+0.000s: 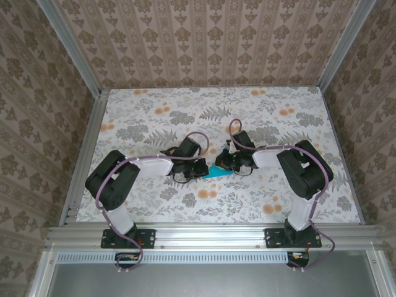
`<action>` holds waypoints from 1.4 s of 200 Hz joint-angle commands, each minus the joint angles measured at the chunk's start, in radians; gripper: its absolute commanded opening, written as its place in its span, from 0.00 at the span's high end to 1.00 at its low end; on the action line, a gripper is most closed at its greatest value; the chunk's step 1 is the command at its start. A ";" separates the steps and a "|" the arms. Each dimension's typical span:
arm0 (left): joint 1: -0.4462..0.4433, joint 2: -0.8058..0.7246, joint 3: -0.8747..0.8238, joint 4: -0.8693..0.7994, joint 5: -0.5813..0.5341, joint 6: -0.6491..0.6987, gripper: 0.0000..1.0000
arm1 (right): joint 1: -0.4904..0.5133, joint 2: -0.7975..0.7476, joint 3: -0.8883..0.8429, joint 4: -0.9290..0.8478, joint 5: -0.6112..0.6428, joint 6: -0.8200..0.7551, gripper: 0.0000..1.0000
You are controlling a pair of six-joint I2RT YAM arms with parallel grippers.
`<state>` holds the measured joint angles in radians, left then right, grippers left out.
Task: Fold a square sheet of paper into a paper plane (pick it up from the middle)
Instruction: Fourth fold the wing at the center of the table.
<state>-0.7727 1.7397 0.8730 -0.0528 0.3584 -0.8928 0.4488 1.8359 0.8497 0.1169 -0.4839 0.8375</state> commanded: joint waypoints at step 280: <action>0.000 0.049 0.015 -0.084 -0.041 0.012 0.96 | 0.076 -0.009 -0.024 0.009 -0.088 -0.031 0.92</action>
<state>-0.7727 1.7573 0.8803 -0.0746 0.3473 -0.8928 0.5121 1.8217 0.8162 0.1421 -0.5491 0.8146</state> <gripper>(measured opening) 0.052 0.082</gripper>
